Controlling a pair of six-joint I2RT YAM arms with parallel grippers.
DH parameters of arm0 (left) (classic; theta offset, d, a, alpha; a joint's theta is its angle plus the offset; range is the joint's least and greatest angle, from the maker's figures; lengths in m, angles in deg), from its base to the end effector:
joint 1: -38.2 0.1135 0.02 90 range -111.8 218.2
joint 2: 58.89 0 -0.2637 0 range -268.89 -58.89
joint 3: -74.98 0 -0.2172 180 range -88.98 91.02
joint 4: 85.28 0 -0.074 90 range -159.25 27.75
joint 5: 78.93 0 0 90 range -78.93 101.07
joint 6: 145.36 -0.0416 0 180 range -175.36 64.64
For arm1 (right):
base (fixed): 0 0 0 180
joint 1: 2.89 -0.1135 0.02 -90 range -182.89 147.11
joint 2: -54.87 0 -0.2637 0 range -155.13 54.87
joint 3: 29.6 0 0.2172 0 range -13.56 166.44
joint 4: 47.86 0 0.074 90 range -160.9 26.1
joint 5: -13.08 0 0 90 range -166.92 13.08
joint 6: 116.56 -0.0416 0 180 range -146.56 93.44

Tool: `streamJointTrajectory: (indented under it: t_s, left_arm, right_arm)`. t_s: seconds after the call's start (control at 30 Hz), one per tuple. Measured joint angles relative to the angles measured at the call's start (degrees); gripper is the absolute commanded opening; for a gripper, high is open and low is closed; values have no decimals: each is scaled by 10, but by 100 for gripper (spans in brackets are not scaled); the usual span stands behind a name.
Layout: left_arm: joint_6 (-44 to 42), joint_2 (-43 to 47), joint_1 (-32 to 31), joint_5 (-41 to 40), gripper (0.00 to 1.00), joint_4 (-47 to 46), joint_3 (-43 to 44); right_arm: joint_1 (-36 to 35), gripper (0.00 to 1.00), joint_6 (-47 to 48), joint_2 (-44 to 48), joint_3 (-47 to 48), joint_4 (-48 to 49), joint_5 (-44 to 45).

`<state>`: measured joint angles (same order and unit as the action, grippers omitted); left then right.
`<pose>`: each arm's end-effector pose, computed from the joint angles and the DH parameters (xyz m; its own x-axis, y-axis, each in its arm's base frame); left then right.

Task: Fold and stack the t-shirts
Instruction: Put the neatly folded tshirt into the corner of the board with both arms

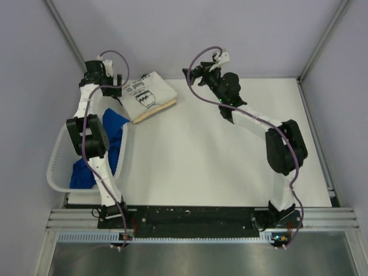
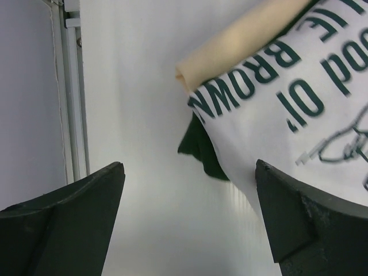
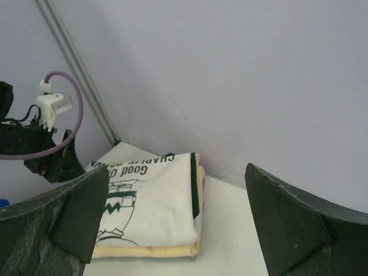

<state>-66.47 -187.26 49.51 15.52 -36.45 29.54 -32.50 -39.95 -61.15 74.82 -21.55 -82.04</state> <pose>0.4758 0.0919 0.2654 -0.6787 0.0602 -0.7320 -0.0089 0.9959 0.0902 0.3982 0.2306 0.3361 0.0834 0.3127 -0.9462 -0.6029 0.7719 0.2019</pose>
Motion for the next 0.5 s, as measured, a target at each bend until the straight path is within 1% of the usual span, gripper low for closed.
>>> streamJointTrajectory:
  t_s: [0.17,0.3,0.43,0.5]
  left_arm:
    - [-26,93,-8,24,99,-16,-85]
    - [-43,172,-20,50,99,-39,-132]
    - [-52,232,-28,92,99,-57,-170]
    - [-56,273,-33,117,99,-62,-208]
  right_arm:
    - [28,99,10,172,-145,-36,-5]
    - [56,99,30,280,-229,-125,14]
    - [76,99,56,373,-300,-223,41]
    - [92,99,66,425,-340,-265,43]
